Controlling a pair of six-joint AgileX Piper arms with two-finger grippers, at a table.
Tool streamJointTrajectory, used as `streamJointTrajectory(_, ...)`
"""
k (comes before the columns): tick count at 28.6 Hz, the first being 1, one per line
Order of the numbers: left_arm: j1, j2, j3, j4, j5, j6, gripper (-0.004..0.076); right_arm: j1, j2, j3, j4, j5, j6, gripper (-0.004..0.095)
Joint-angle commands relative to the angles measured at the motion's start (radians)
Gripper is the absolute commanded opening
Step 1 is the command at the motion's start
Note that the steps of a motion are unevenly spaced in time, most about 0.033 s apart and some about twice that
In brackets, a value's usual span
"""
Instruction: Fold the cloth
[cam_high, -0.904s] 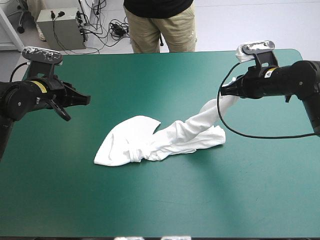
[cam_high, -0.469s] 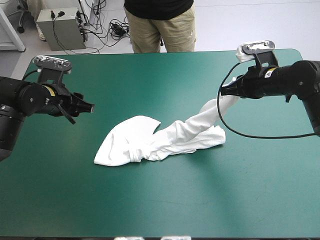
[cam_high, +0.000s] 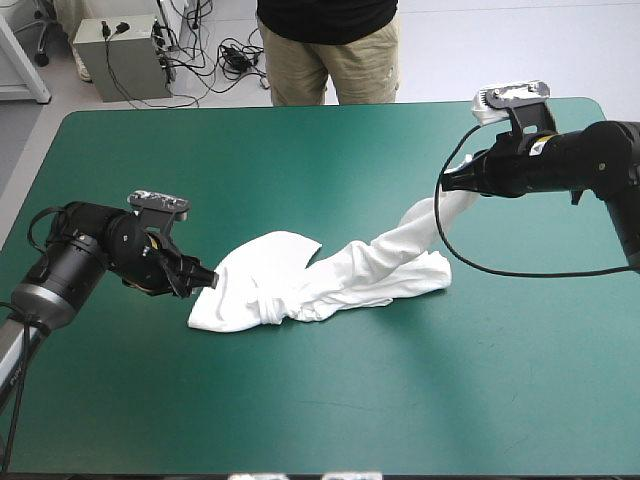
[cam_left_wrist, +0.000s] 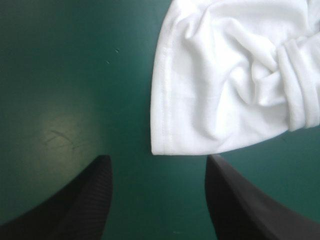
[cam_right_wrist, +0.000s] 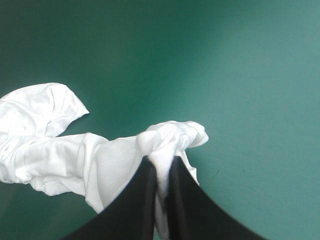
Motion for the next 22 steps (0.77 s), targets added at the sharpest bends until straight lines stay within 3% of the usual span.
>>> streamJointTrajectory(1, 0.0, -0.015, 0.056, -0.034, -0.077, -0.01, 0.0402, 0.001, -0.029, -0.033, 0.013, -0.045, -0.009, -0.0017)
streamJointTrajectory(13, 0.0, 0.062, 0.21, -0.025, -0.237, -0.015, 0.0401, 0.001, -0.029, -0.033, 0.015, -0.027, -0.009, -0.0017)
streamJointTrajectory(22, 0.0, 0.19, 0.21, 0.005, -0.259, -0.028, 0.0401, 0.001, -0.029, -0.033, 0.013, -0.023, -0.009, -0.0017)
